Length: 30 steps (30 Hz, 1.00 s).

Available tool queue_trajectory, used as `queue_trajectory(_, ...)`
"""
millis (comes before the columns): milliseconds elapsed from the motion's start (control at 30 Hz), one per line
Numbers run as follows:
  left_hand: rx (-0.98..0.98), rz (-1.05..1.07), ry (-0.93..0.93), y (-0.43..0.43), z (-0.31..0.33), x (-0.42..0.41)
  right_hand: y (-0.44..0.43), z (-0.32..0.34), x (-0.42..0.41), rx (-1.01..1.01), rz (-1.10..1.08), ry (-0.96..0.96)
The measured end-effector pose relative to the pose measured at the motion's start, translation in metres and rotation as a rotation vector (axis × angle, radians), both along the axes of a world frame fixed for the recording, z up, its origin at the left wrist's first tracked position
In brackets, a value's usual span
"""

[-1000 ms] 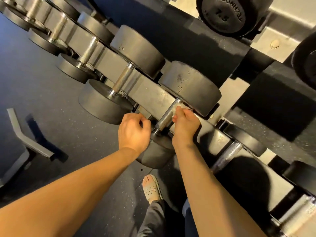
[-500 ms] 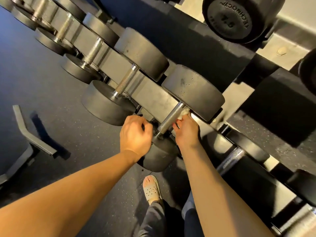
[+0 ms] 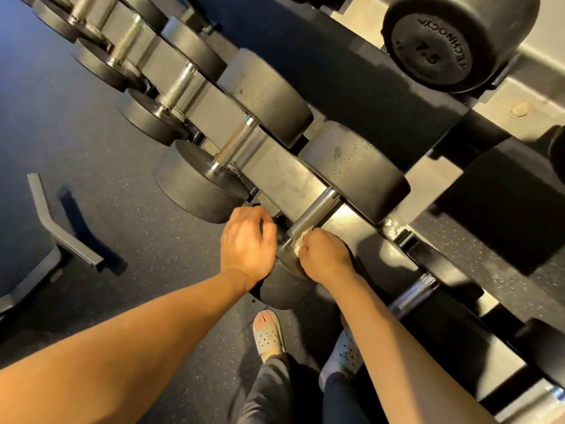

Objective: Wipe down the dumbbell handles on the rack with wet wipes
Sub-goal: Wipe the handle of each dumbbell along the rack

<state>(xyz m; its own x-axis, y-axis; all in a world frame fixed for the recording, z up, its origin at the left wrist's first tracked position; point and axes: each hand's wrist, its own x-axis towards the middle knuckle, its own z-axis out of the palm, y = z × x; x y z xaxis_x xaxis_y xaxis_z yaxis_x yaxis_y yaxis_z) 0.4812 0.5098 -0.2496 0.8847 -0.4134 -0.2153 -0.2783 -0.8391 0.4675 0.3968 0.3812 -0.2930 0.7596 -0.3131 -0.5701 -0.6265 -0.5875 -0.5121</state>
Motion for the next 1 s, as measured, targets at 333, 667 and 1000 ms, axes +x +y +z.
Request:
queue_trajectory(333, -0.059, 0.017, -0.001, 0.000, 0.004, -0.002, 0.011, 0.008, -0.005, 0.143, -0.093, -0.082)
queue_trajectory(667, -0.121, 0.040, 0.049, 0.001, 0.009, -0.002, 0.007, 0.041, 0.033, -0.101, 0.193, -0.275)
queue_trajectory(1000, -0.319, 0.284, 0.141, 0.002, 0.007, 0.001, -0.004, 0.051, 0.063, 0.120, -0.197, -0.268)
